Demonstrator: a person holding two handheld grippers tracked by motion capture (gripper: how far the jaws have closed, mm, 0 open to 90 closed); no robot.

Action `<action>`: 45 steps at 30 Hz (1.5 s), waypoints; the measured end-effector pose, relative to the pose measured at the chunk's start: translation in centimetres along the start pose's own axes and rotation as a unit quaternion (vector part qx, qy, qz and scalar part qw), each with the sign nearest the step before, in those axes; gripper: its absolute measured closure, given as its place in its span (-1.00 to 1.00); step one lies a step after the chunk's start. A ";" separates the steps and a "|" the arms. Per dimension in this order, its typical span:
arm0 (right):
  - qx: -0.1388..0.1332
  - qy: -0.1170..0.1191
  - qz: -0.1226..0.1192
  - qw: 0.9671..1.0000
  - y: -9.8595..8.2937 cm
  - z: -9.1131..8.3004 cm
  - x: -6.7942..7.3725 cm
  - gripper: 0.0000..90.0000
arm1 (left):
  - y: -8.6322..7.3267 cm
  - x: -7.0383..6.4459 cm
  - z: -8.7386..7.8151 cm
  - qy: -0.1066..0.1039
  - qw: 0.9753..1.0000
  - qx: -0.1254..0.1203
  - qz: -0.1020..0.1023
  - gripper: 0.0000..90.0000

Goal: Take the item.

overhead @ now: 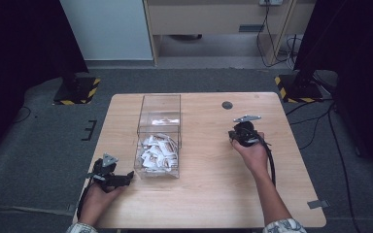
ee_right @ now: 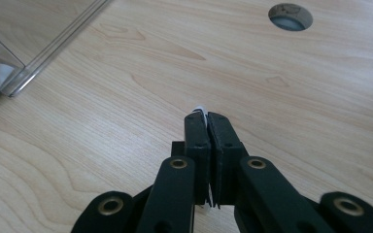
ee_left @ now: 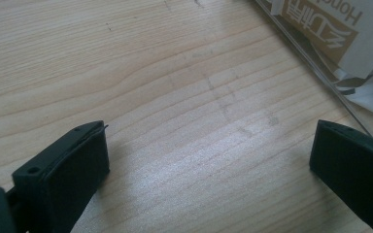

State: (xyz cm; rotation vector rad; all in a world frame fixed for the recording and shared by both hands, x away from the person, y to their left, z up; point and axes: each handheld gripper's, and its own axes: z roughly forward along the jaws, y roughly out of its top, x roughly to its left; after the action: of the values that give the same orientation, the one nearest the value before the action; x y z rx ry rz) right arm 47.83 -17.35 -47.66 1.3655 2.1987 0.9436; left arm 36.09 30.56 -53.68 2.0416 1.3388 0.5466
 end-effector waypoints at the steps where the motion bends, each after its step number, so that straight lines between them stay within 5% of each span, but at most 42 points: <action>1: 0.001 0.000 0.001 1.000 -0.1 0.2 0.0 0.95 | 0.0 0.0 0.0 0.000 1.000 0.000 0.000 -1.00; 22: 0.010 0.003 0.002 1.000 -0.3 1.7 0.8 0.88 | 0.0 0.0 0.0 0.001 1.000 0.000 -0.001 -1.00; 45: 0.003 0.000 0.015 1.000 0.4 0.7 1.6 0.12 | 0.0 0.0 0.0 0.001 1.000 0.000 -0.001 -1.00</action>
State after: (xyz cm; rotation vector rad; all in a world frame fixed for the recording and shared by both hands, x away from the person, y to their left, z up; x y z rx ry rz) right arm 47.77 -15.63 -47.83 1.4047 2.1891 0.9484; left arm 36.07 30.54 -53.68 2.0390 1.3428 0.5483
